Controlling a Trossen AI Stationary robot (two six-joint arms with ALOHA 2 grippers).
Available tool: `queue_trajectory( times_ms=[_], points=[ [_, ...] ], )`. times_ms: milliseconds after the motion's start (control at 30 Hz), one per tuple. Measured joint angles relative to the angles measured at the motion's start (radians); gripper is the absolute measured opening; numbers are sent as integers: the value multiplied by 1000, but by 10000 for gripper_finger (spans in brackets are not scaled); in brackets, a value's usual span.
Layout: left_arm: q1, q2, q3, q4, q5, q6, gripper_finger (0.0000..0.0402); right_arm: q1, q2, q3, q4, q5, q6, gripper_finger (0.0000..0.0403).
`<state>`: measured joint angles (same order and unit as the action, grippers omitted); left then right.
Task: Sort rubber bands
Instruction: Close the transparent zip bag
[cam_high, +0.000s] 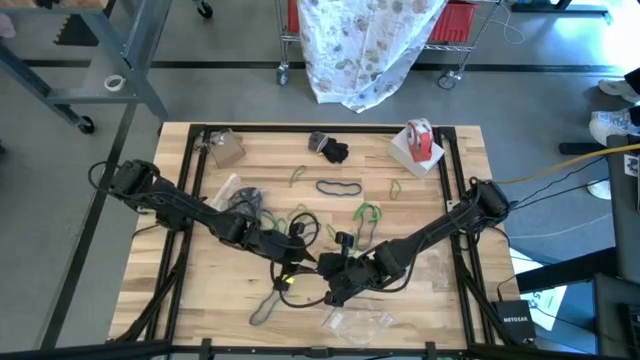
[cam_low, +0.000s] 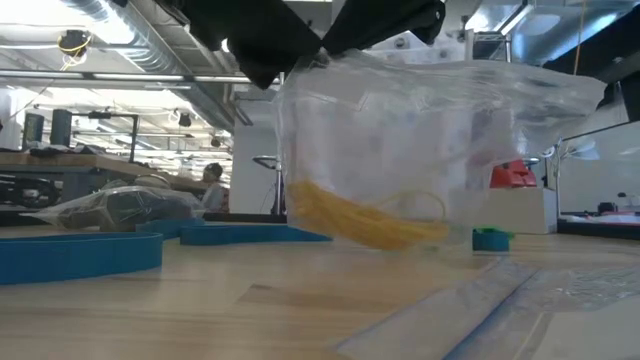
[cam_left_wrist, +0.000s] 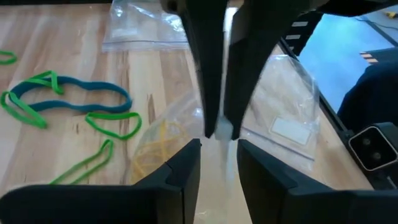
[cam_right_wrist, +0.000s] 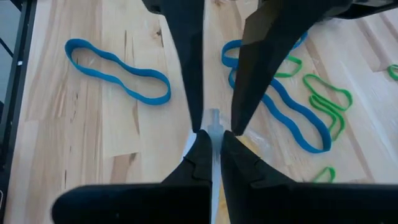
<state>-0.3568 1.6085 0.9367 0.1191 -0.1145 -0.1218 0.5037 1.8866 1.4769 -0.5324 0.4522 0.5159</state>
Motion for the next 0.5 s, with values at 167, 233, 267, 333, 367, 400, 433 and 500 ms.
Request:
queue_trajectory(
  times_ms=[167, 233, 267, 333, 367, 400, 433, 500],
  points=[
    [13, 0, 0, 7, 26, 41, 47, 0, 0, 0, 0, 0, -5, 10],
    [21, 7, 0, 14, 53, 48, 20, 0, 0, 0, 0, 0, -14, 10],
    [23, 11, 0, 19, 60, 53, 10, 0, 0, 0, 1, 0, -21, 10],
    [23, 20, -1, 31, 63, 73, 4, 0, 1, 0, 3, -1, -23, 10],
    [23, 23, -1, 43, 63, 82, 2, 0, 1, 0, 1, -2, -23, 10],
    [23, 24, -1, 52, 65, 88, 1, 1, 1, 0, 0, -2, -23, 10],
    [23, 25, -2, 54, 65, 95, 1, 1, 1, 0, 1, -3, -24, 10],
    [23, 20, -2, 52, 63, 103, 1, 1, 1, 0, -1, -20, -23, 10]
  ],
)
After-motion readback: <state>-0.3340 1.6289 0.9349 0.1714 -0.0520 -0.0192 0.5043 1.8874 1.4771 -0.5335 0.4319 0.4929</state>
